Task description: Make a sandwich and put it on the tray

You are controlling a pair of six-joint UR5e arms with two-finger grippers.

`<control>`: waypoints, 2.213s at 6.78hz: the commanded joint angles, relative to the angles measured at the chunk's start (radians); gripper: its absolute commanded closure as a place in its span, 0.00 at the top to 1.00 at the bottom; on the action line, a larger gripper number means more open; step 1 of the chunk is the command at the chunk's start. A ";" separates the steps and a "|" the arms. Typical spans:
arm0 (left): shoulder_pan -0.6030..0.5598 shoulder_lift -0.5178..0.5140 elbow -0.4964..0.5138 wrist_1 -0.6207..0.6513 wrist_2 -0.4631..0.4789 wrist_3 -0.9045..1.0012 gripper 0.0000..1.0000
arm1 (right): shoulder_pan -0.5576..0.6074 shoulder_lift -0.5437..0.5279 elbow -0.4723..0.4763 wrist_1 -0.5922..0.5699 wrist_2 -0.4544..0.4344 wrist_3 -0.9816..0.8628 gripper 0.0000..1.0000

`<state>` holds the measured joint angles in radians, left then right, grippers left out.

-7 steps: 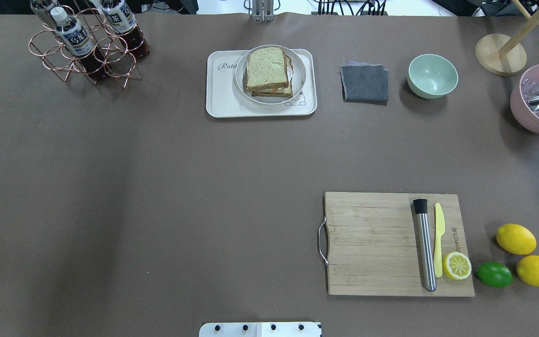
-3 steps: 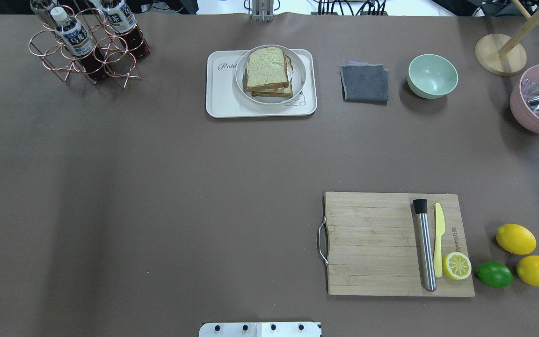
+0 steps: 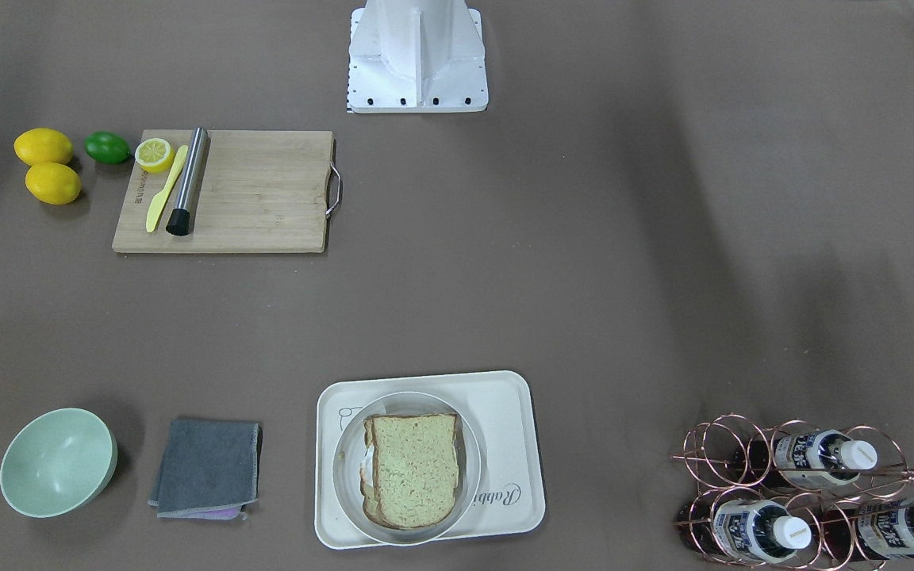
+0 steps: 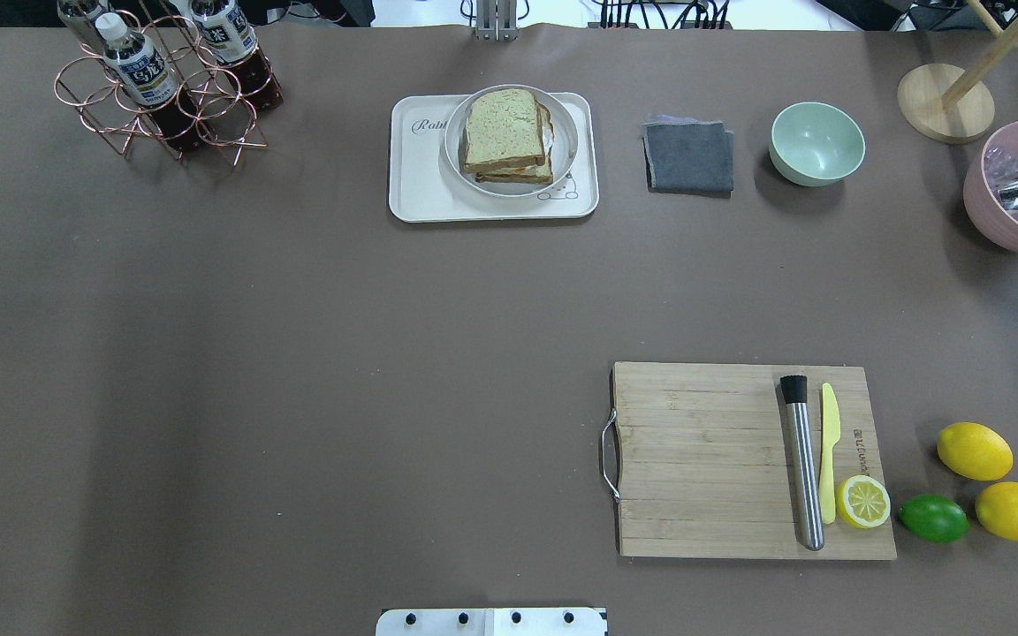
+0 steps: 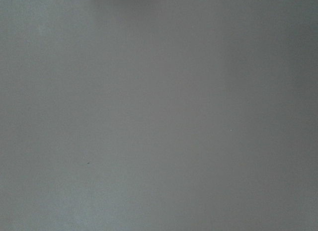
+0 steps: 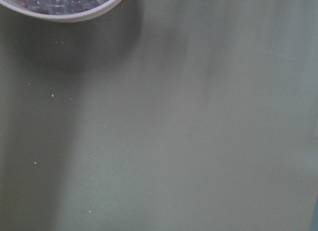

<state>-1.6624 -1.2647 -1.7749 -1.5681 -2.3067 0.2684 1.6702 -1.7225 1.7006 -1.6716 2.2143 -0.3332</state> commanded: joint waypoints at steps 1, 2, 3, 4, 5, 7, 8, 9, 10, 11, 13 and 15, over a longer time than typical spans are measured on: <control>0.000 0.005 0.003 -0.003 0.000 0.000 0.98 | -0.010 0.001 -0.009 0.000 0.070 0.031 1.00; 0.000 0.011 0.003 -0.003 0.000 0.000 0.98 | -0.012 -0.003 -0.013 0.000 0.088 0.026 1.00; 0.000 0.011 0.008 -0.003 0.000 0.000 0.98 | -0.012 -0.008 -0.013 0.001 0.088 0.019 1.00; 0.000 0.011 0.011 -0.003 0.000 0.000 0.98 | -0.012 -0.008 -0.013 0.001 0.088 0.020 1.00; 0.000 0.011 0.011 -0.003 0.000 0.000 0.98 | -0.012 -0.008 -0.015 0.001 0.090 0.020 1.00; 0.000 0.011 0.014 -0.003 0.000 0.000 0.98 | -0.012 -0.008 -0.015 0.001 0.117 0.020 1.00; 0.000 0.011 0.015 -0.003 0.000 0.000 0.98 | -0.012 -0.008 -0.015 0.001 0.146 0.020 1.00; 0.000 0.011 0.014 -0.003 0.000 0.000 0.98 | -0.012 -0.008 -0.015 0.001 0.148 0.020 1.00; 0.000 0.011 0.015 -0.003 0.000 0.000 0.98 | -0.012 -0.009 -0.015 0.003 0.148 0.019 1.00; 0.000 0.011 0.015 -0.003 0.000 0.000 0.98 | -0.012 -0.009 -0.013 0.003 0.153 0.017 1.00; 0.000 0.011 0.014 -0.003 0.000 0.000 0.98 | -0.012 -0.009 -0.015 0.001 0.177 0.017 1.00; 0.000 0.013 0.015 -0.003 0.000 0.000 0.98 | -0.012 -0.009 -0.015 0.001 0.179 0.017 1.00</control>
<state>-1.6628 -1.2528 -1.7599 -1.5708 -2.3071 0.2678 1.6575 -1.7319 1.6859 -1.6703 2.3917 -0.3160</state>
